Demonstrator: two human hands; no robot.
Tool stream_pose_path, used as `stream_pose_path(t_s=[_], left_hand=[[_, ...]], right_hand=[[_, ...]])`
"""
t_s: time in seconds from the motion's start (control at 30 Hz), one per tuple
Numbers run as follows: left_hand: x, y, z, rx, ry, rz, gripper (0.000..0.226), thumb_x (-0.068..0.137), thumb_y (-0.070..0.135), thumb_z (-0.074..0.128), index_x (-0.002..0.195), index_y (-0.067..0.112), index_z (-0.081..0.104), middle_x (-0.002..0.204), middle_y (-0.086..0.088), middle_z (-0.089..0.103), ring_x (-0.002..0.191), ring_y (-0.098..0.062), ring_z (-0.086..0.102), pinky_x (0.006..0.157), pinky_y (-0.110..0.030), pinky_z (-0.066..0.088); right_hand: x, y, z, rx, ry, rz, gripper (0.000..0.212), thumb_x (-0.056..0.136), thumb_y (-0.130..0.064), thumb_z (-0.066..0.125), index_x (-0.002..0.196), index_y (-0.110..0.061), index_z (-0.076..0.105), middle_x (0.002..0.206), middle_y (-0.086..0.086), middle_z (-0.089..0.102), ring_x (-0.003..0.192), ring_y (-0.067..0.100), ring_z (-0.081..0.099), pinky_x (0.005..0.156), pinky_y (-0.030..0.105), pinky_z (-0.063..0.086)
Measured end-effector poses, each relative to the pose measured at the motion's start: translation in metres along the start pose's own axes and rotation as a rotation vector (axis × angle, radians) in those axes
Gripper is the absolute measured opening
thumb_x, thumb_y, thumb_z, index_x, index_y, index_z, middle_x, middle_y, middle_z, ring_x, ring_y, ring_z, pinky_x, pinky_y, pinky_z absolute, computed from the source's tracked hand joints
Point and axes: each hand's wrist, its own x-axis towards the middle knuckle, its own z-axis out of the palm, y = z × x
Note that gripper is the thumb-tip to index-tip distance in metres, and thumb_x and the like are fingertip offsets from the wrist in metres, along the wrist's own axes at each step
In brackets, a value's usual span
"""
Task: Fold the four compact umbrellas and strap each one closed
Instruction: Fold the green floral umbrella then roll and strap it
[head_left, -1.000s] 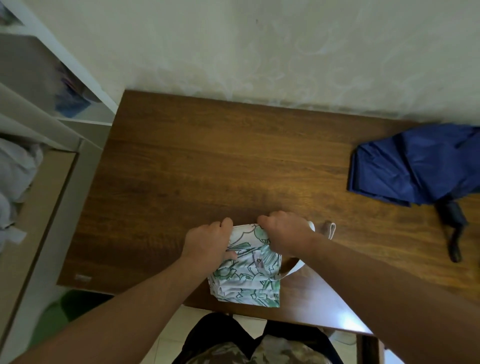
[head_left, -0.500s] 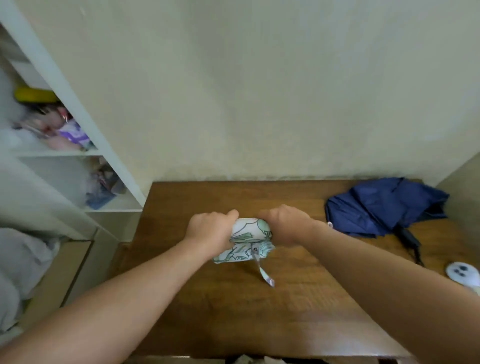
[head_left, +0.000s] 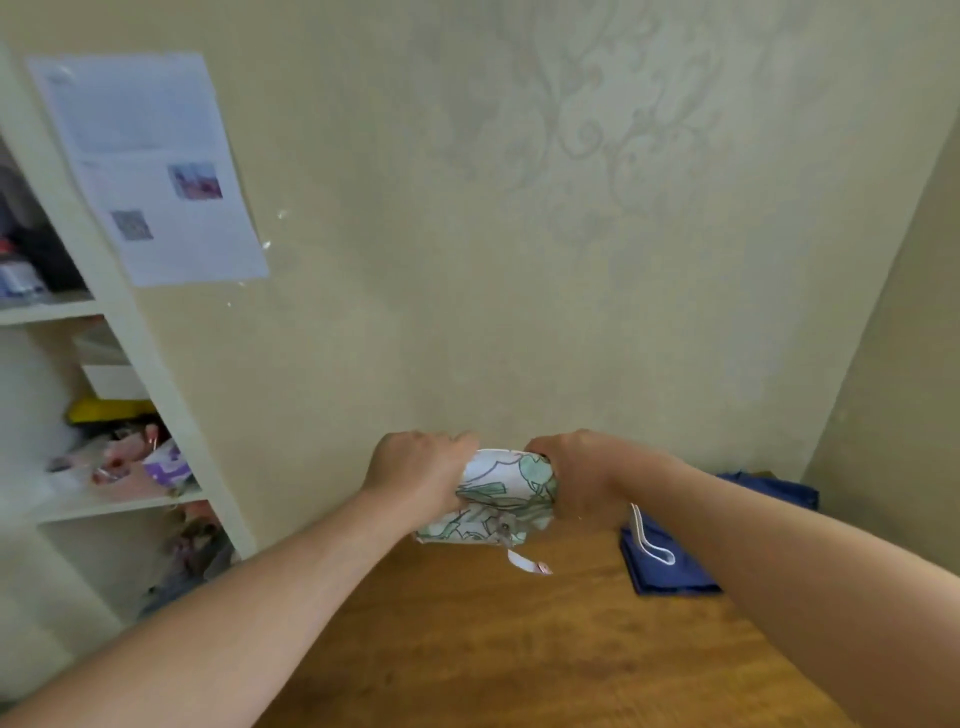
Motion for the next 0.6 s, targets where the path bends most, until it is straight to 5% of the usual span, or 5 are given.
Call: stream_pose_path(t_s=[0.23,0.33,0.43,0.5,0.6], left_hand=[[0.018,0.016,-0.008,-0.084,-0.051,0.006,0.060,0.076,0.076,0.072,0.109,0.033,0.046,0.095,0.009,0.066,0.085,-0.023,0.065,0.062,-0.032,0.046],[0.026,0.032,-0.012,-0.132,-0.127,-0.002,0.075,0.074,0.074,0.077,0.130,0.036,0.045,0.114,0.007,0.065,0.105,-0.023,0.065,0.084,-0.037,0.054],[0.031,0.057,-0.030,-0.152,-0.244,0.082,0.126,0.067,0.085,0.073,0.164,0.043,0.005,0.167,-0.002,0.026,0.153,-0.029,0.025,0.125,-0.049,0.021],[0.043,0.079,-0.055,-0.266,-0.250,0.136,0.129,0.074,0.085,0.068,0.166,0.039,-0.009,0.175,0.005,0.002,0.160,-0.024,0.003,0.129,-0.047,0.002],[0.068,0.107,-0.082,-0.399,-0.234,0.119,0.113,0.084,0.068,0.075,0.168,0.031,0.010,0.172,0.006,0.025,0.156,-0.022,0.025,0.126,-0.040,0.025]], right_hand=[[-0.011,0.022,-0.017,-0.079,0.023,-0.014,0.048,0.075,-0.023,0.072,0.118,-0.033,0.052,0.089,-0.010,0.060,0.086,0.022,0.063,0.072,0.038,0.058],[-0.017,0.035,-0.024,-0.159,-0.003,0.001,0.048,0.077,-0.026,0.071,0.120,-0.032,0.050,0.084,-0.011,0.052,0.087,0.024,0.059,0.071,0.036,0.054],[-0.026,0.050,-0.025,-0.286,0.030,0.032,0.038,0.078,-0.027,0.065,0.114,-0.024,0.053,0.088,-0.005,0.056,0.084,0.025,0.060,0.073,0.039,0.057],[-0.035,0.059,-0.025,-0.380,0.079,0.026,0.032,0.084,-0.024,0.061,0.114,-0.022,0.054,0.089,-0.002,0.053,0.081,0.025,0.058,0.068,0.037,0.051],[-0.047,0.072,-0.022,-0.399,0.149,0.020,0.030,0.089,-0.023,0.059,0.119,-0.020,0.056,0.093,0.001,0.053,0.082,0.026,0.056,0.067,0.036,0.049]])
